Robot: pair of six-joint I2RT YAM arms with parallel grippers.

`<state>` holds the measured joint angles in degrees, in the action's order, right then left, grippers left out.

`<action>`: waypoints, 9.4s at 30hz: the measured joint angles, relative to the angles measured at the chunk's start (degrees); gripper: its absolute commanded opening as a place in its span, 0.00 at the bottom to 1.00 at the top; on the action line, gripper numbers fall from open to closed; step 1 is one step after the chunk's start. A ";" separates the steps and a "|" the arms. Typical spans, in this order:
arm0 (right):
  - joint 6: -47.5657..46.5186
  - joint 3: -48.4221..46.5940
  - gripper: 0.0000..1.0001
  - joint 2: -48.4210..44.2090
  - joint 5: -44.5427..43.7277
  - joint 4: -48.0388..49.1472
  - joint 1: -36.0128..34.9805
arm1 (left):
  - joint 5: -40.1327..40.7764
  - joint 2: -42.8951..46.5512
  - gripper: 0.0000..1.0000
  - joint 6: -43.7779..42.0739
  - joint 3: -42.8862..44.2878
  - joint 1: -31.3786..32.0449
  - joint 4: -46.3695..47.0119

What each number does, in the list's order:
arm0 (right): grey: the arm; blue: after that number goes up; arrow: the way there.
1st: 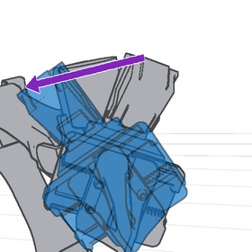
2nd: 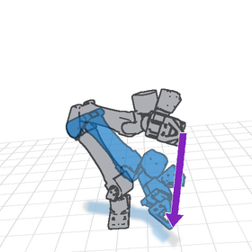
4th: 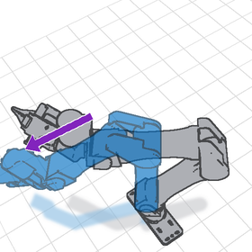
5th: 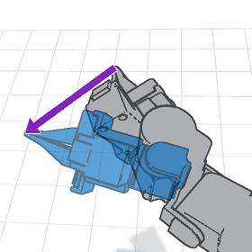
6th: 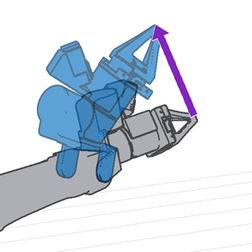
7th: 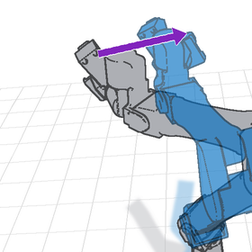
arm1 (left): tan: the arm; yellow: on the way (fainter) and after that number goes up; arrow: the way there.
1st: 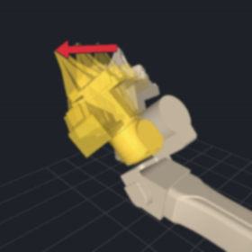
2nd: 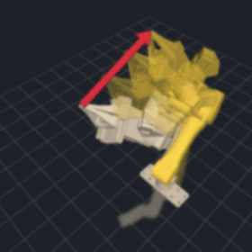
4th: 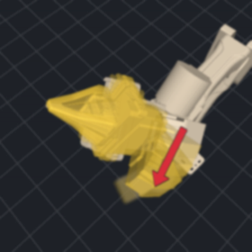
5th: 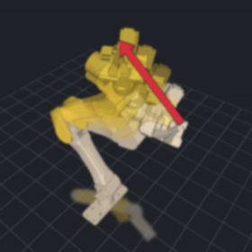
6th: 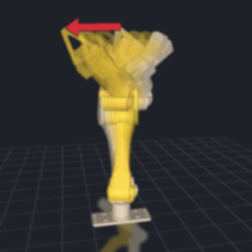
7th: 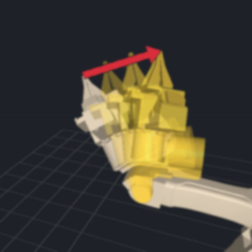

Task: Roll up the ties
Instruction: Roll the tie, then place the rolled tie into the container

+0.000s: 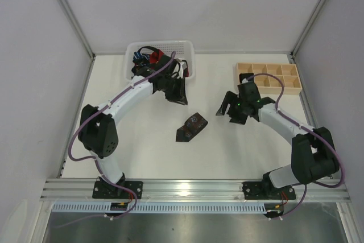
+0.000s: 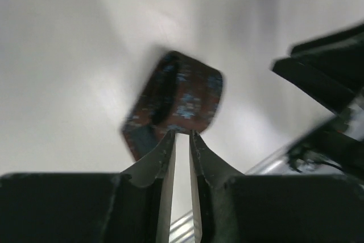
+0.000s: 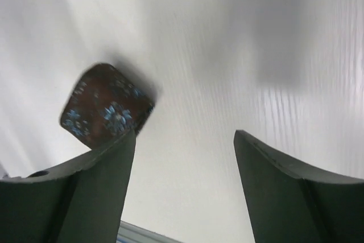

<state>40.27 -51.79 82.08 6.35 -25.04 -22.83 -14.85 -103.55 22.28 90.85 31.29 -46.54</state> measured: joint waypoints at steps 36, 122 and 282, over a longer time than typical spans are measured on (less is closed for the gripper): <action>-19.76 -15.34 0.83 36.41 56.06 16.98 6.75 | -19.82 -5.20 0.12 12.76 -19.65 1.40 19.96; -11.39 -66.66 0.00 37.53 4.59 -28.57 32.59 | -22.64 16.46 0.25 5.35 -38.58 -2.36 21.38; -41.38 -67.78 0.00 51.12 -6.97 -34.36 29.14 | -28.98 1.86 0.23 4.15 -37.90 -9.55 25.86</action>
<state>-1.10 -119.57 133.21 -0.62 -59.40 6.31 -43.83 -101.69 26.44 52.95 21.74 -20.69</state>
